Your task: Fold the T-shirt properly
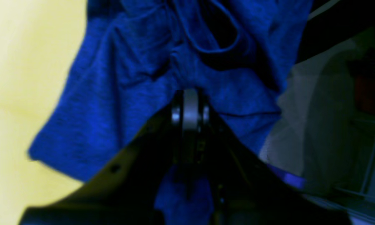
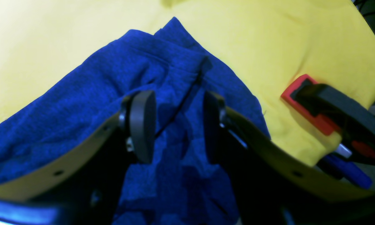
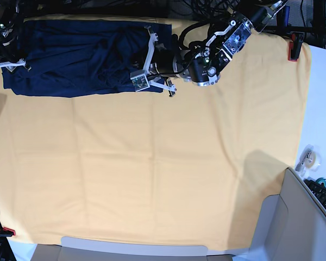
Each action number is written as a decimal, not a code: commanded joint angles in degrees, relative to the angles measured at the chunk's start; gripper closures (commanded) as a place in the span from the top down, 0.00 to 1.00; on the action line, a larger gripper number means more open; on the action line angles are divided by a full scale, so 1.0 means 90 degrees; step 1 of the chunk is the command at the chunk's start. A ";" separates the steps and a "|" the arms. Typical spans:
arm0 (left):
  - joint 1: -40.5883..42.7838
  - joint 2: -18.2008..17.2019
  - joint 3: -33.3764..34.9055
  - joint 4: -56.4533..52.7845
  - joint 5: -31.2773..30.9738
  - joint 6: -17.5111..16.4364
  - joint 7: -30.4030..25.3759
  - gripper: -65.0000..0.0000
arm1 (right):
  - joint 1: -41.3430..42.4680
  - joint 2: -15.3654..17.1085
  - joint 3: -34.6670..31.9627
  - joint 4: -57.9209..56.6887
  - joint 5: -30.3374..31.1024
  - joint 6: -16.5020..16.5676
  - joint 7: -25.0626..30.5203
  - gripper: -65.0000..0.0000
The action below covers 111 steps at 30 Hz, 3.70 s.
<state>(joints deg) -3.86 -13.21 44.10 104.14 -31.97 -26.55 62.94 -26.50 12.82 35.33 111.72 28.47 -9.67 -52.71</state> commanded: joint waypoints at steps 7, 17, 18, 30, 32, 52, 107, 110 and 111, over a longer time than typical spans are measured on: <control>-0.0035 0.0125 -0.0001 0.0087 0.0568 -0.0005 -0.0307 0.00 | -0.0010 0.0085 0.0035 0.0114 -0.0033 -0.0005 0.0137 0.38; 0.0180 0.0682 0.0693 0.0087 0.0753 -0.0005 -0.0268 0.00 | -0.0010 0.0085 0.0025 0.0114 -0.0033 -0.0005 0.0137 0.38; 0.0180 0.0750 0.0761 0.0087 0.0753 -0.0005 -0.0287 0.00 | -0.0010 0.0085 0.0025 0.0114 -0.0033 -0.0005 0.0137 0.38; 0.0131 0.0994 0.0976 0.0126 0.0734 -0.0035 -0.0873 0.00 | -0.0010 0.0085 0.0025 0.0114 -0.0033 -0.0005 0.0137 0.38; 0.0121 0.0985 0.0966 0.0126 0.0753 -0.0035 -0.0844 0.00 | -0.0010 0.0095 0.0025 0.0114 -0.0033 -0.0005 0.0137 0.38; -0.0221 0.0389 0.0497 -0.0772 0.0763 -0.0005 -0.1323 0.00 | 0.0000 0.0085 0.0025 0.0114 -0.0033 -0.0005 0.0137 0.38; 0.0941 0.0271 -0.2687 0.0673 0.0724 -0.0025 -0.1733 0.26 | 0.1836 0.1667 0.2829 -0.3881 0.0221 0.5519 -0.1650 0.59; 0.0951 0.0291 -0.2658 0.0673 0.0734 -0.0025 -0.1733 0.25 | 0.1924 0.1931 0.2389 -0.4389 0.0798 0.5519 -0.1650 0.59; 0.0951 0.0301 -0.2648 0.0664 0.0734 -0.0025 -0.1733 0.25 | 0.1904 0.1999 0.2204 -0.4418 0.1081 0.5519 -0.1650 0.59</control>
<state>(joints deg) 5.52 -10.46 20.25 109.01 -24.62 -26.57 48.90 -9.69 29.41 55.29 71.18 36.97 39.64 -68.38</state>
